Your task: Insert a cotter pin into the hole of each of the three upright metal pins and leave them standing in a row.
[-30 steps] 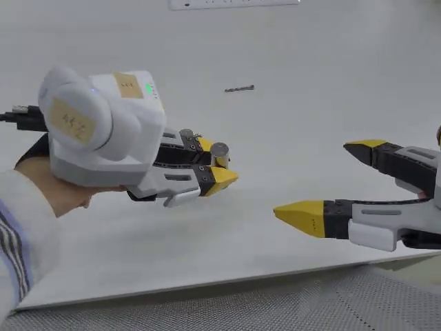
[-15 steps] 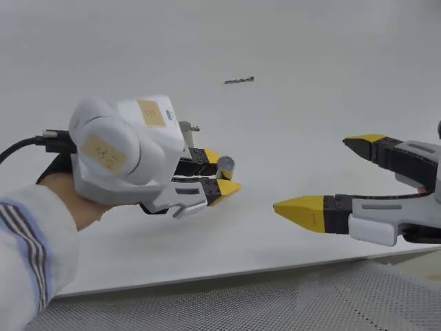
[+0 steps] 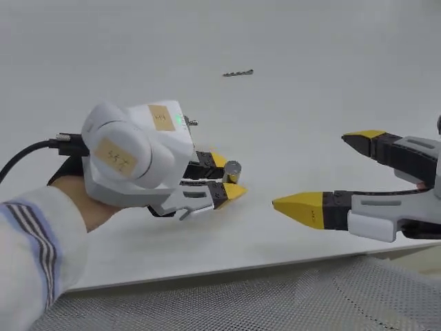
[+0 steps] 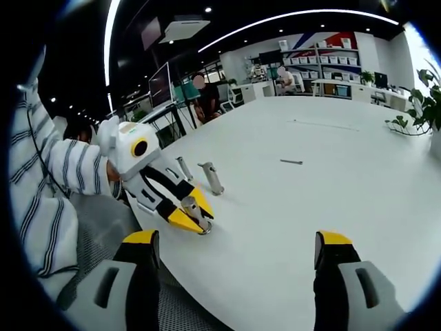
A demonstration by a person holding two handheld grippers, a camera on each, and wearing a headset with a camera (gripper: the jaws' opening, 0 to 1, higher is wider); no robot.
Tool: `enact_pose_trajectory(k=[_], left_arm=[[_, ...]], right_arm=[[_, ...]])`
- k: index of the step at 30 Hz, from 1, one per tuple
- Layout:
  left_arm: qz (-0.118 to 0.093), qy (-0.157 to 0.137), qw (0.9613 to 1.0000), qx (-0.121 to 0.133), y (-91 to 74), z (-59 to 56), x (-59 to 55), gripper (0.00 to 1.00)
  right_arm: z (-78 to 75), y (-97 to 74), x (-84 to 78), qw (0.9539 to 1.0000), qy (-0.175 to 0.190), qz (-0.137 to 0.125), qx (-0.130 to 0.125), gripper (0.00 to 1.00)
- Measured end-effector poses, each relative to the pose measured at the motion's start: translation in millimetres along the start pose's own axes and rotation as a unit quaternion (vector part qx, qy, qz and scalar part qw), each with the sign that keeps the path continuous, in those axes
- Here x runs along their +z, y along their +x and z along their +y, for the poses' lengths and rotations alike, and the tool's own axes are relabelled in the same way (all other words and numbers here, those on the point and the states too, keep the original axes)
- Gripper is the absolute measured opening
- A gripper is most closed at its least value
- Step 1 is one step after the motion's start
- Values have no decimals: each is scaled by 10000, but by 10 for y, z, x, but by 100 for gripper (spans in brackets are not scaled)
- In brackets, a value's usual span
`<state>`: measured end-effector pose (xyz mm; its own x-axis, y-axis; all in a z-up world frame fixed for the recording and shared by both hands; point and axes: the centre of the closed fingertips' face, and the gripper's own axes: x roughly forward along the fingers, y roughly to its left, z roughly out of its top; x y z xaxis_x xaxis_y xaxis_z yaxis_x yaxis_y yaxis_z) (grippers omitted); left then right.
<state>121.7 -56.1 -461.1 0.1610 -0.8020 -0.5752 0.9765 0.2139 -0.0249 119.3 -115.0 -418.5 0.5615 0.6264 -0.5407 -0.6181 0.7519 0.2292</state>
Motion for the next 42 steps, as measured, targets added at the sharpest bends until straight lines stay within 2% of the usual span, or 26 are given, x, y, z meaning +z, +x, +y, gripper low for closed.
enact_pose_trajectory(k=[12,22,25,28,30,35,39,42], left_arm=[[71,24,10000,-30,14,-30,-67,10],[-19,-60,10000,4,37,-57,-85,10],[-14,16,10000,14,30,-53,-99,10],[-49,-79,10000,-17,21,-45,-112,10],[-35,13,10000,-17,23,-49,-115,10],[-65,-34,10000,35,25,-42,-117,10],[-32,58,10000,27,17,-39,-122,11],[-6,93,9999,-48,-9,-70,-121,15]], right_arm=[[-21,13,-26,10000,1,59,-22,92],[-13,39,-18,9999,-31,89,34,91],[-6,47,-16,9999,-82,119,55,91],[8,50,-11,9998,-98,122,79,91],[4,52,-18,9998,-109,129,93,91],[20,47,-29,9998,-99,128,93,91],[29,31,-33,9998,-106,124,77,91],[16,26,-32,9998,-106,121,69,91]])
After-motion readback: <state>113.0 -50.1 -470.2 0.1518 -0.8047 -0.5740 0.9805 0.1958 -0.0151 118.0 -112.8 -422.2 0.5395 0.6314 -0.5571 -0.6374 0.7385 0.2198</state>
